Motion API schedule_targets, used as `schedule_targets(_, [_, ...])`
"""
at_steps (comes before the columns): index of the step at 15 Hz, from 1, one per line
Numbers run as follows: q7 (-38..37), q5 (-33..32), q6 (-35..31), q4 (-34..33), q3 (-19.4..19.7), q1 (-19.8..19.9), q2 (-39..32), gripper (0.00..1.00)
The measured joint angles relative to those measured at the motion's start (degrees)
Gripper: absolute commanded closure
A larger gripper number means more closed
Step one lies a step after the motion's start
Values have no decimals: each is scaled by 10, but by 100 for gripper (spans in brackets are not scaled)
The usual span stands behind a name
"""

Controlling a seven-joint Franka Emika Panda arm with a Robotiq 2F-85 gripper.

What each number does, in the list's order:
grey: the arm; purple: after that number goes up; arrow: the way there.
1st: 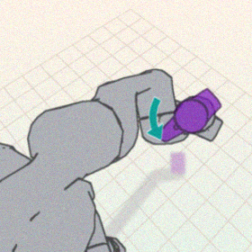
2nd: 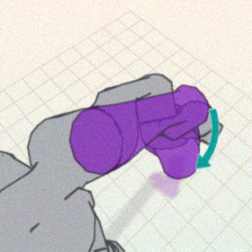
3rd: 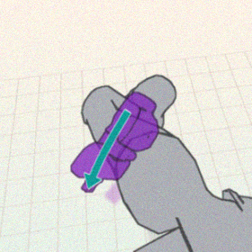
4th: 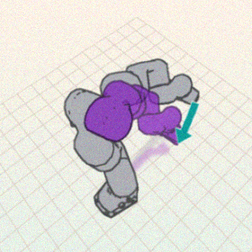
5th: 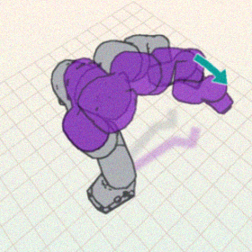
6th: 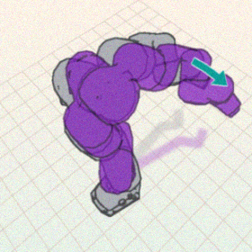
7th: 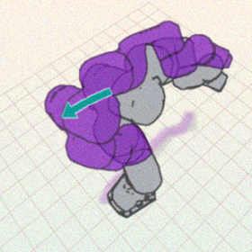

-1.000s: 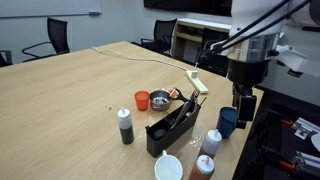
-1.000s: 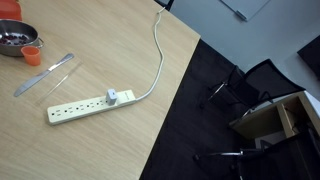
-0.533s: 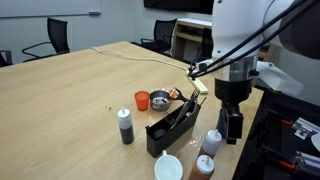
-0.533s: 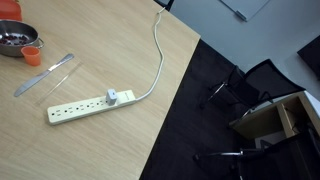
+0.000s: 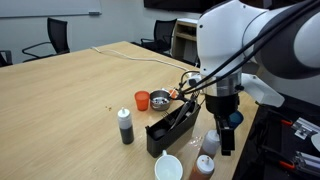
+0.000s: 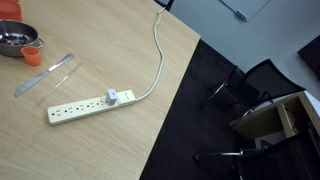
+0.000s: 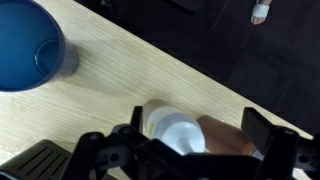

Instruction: Pick up the sauce bottle from the table and move it to the right.

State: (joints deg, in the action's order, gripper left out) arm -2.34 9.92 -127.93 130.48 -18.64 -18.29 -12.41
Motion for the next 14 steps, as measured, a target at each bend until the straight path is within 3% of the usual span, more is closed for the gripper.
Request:
schedule_targets(11, [1,-6,-3,-32,17,2,-57,0])
schedule_targets(14, [1,-6,-3,-42,20,2,-69,13])
